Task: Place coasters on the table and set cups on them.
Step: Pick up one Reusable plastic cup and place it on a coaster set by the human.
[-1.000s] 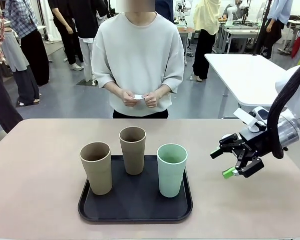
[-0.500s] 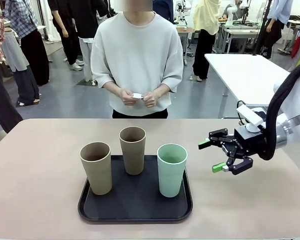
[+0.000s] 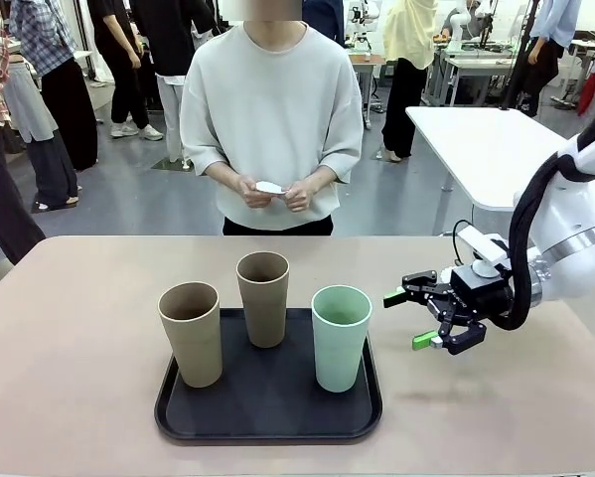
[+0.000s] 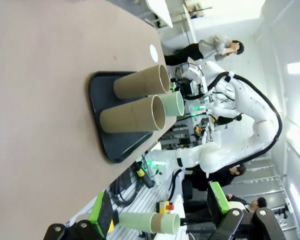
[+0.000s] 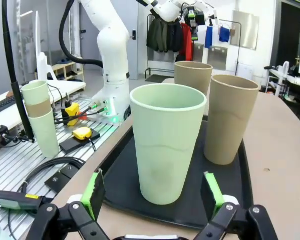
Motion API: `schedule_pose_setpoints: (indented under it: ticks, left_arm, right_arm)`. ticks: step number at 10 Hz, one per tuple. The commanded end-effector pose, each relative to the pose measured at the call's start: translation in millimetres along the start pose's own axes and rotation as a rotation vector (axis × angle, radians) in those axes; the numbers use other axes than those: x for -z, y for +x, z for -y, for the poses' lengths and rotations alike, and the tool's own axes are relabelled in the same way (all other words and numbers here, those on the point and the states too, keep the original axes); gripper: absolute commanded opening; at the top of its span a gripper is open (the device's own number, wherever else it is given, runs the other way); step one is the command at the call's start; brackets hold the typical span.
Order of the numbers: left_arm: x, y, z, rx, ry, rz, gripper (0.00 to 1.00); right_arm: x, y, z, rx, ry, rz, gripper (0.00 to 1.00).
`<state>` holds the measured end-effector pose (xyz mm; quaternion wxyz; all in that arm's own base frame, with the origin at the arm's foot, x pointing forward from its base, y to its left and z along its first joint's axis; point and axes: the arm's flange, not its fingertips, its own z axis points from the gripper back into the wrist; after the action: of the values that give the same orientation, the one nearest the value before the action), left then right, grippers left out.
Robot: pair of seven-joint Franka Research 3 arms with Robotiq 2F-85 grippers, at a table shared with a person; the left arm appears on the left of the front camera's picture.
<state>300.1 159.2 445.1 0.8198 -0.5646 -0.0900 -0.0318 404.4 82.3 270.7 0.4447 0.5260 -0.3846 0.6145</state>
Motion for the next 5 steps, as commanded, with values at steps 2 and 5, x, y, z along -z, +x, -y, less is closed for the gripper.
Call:
schedule_pose_setpoints:
  ticks: [2,5]
  left_arm:
    - [-1,0,0,0.015,-0.011,0.006,1.00]
    - [-1,0,0,0.015,-0.011,0.006,1.00]
  right_arm:
    - [20,-13,8,-0.019,-0.016,-0.006,1.00]
    - [38,-16,11,-0.005,-0.072,-0.077,1.00]
